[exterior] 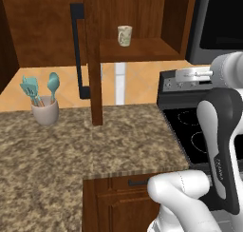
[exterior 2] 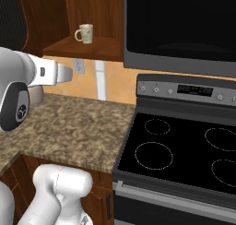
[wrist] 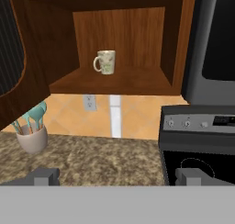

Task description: Gather all objects into one cabinet and sort the glasses and bowls to opposite sides.

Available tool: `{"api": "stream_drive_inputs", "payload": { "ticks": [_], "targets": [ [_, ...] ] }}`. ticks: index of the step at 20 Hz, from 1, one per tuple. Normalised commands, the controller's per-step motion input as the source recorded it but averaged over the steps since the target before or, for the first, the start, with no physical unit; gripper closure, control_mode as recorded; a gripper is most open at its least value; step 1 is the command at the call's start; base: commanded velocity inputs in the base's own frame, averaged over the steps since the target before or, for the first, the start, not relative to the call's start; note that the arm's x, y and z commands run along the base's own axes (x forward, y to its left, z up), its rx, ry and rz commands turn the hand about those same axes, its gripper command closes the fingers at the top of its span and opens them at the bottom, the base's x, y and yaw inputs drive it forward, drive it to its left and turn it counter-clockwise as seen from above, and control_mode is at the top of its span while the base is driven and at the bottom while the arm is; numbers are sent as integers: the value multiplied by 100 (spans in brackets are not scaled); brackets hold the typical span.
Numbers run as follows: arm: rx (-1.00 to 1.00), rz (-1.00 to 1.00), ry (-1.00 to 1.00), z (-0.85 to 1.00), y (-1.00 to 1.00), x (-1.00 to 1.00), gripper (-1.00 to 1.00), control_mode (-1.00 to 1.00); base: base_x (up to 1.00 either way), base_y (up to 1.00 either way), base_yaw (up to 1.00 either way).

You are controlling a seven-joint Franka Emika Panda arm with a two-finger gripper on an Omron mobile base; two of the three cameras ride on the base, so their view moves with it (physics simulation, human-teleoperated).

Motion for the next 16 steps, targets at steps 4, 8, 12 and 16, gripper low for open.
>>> {"api": "stream_drive_inputs", "payload": {
  "ticks": [4,8,12,16],
  "targets": [
    [0,0,0,0,0,0,-100,100,18,0,0],
    [0,0,0,0,0,0,-100,100,26,0,0],
    [0,0,0,0,0,0,-100,100,0,0,0],
    [0,0,0,0,0,0,-100,100,0,0,0]
  ]
}}
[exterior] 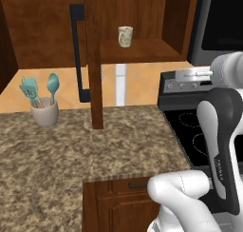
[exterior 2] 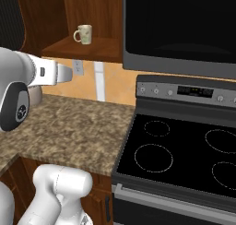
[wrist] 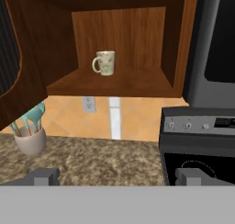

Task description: Gather all objects into one cabinet and sort the glasses and bowls to opposite sides.

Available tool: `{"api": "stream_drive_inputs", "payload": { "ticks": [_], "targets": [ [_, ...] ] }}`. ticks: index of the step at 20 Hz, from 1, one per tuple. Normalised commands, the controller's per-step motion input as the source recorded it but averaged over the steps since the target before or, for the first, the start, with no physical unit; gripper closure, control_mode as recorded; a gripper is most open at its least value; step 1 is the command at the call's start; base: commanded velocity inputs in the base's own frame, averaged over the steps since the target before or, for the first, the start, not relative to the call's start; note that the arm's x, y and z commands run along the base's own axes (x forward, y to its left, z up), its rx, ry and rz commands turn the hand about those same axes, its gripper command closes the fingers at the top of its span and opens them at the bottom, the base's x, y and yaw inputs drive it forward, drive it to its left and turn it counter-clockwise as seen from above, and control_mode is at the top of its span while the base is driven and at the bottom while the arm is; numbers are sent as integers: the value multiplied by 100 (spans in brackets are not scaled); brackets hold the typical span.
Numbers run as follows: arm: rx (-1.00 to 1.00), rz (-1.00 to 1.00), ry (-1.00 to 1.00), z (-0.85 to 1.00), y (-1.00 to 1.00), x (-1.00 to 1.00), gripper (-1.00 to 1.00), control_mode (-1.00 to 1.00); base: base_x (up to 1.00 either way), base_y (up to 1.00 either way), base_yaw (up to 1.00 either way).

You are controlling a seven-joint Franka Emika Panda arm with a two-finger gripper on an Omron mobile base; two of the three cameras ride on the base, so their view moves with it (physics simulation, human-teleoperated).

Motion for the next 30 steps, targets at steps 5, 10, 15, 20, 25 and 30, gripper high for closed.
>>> {"api": "stream_drive_inputs", "payload": {
  "ticks": [5,10,15,20,25,30],
  "targets": [
    [0,0,0,0,0,0,-100,100,0,0,0],
    [-6,0,-11,60,28,0,-100,-100,0,0,0],
    [0,-5,-8,65,9,27,-100,-100,0,0,0],
    [7,-11,0,0,8,82,-100,-100,0,0,0],
    [15,-2,-1,-7,8,58,-100,-100,0,0,0],
    [24,1,5,-13,0,51,-100,-100,0,0,0]
  ]
}}
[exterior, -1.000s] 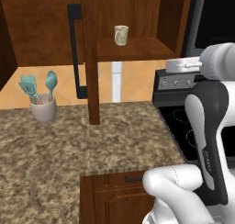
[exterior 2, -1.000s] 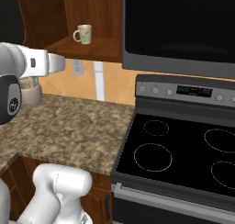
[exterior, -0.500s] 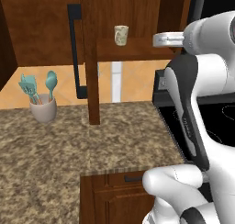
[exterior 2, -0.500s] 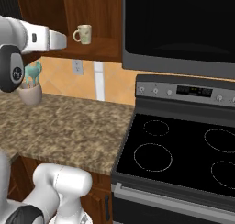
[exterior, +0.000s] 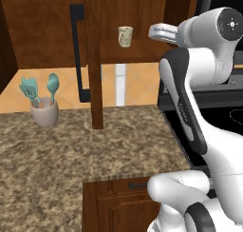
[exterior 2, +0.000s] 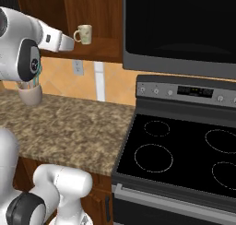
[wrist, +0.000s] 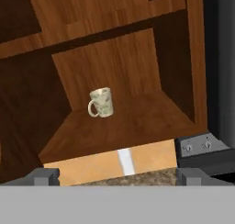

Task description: Gather all objects into one cabinet and sort the glasses and bowls to opposite sides.

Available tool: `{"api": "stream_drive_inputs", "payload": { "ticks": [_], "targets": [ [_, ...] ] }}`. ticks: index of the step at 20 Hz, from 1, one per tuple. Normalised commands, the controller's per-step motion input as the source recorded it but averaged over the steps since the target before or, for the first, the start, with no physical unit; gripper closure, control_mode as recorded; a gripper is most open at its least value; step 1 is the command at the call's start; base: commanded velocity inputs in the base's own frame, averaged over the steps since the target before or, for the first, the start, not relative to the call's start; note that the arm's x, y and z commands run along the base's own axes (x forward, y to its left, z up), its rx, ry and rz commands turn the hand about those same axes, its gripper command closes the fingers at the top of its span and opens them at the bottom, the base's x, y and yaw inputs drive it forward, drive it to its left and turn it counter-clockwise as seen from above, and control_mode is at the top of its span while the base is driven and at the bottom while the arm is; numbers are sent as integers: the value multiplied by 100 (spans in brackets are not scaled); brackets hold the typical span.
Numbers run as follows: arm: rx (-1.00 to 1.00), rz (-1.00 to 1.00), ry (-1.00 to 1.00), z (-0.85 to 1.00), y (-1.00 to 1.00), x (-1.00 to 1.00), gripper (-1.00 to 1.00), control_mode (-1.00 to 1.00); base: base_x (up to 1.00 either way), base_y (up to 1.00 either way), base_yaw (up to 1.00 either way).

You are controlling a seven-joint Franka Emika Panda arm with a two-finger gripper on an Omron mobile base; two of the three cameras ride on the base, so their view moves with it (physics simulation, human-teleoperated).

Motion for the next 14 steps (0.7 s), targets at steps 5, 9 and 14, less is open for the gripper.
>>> {"api": "stream_drive_inputs", "payload": {
  "ticks": [5,9,14],
  "targets": [
    [4,9,15,-9,9,49,-100,-100,0,0,0],
    [-26,7,-1,0,14,19,-100,-100,0,0,0],
    [-11,1,2,-8,16,10,-100,-100,0,0,0]
  ]
}}
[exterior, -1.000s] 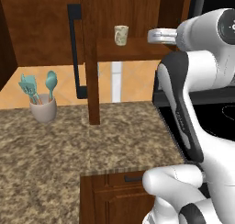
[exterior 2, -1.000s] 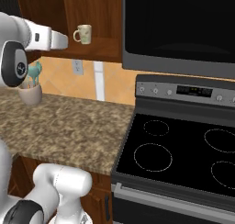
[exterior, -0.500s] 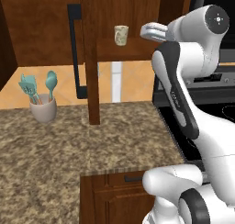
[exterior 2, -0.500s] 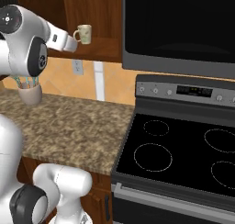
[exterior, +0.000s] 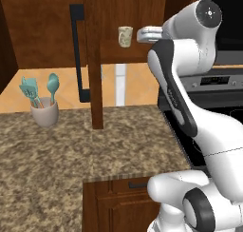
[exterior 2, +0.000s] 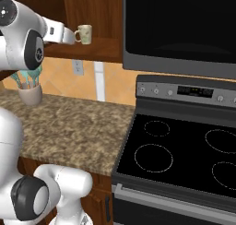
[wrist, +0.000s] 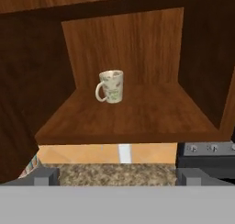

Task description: Gather all objects into one cabinet and sort the glasses and bowls to opposite sides.

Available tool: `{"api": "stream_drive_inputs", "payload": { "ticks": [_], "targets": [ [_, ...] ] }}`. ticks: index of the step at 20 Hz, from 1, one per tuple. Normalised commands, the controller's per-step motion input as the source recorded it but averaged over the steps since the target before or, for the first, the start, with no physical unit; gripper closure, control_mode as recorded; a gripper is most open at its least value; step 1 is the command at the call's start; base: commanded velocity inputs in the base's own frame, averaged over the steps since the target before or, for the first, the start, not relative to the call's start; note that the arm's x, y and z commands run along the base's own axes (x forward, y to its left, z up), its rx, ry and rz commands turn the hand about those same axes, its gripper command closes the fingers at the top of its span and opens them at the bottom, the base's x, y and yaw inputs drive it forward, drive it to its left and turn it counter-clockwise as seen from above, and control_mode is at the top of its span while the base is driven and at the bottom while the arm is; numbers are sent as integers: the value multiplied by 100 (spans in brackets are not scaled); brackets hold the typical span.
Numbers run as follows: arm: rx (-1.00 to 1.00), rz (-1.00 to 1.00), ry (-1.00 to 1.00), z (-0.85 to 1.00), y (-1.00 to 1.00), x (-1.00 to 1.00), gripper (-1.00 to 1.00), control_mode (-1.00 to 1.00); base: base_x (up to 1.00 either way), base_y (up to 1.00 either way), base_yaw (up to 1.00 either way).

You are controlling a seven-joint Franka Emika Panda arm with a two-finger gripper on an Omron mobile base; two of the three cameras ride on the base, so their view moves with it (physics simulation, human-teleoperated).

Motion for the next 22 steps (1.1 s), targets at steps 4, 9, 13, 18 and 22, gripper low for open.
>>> {"api": "stream_drive_inputs", "payload": {
  "ticks": [4,9,13,18,22],
  "targets": [
    [-4,0,0,-26,0,47,-100,-100,0,0,0],
    [0,1,0,-7,5,55,-100,-100,0,0,0],
    [-1,3,2,0,19,24,-100,-100,0,0,0],
    [-2,0,0,-1,20,4,-100,-100,0,0,0],
    [-7,-5,0,-16,13,4,-100,-100,0,0,0]
  ]
}}
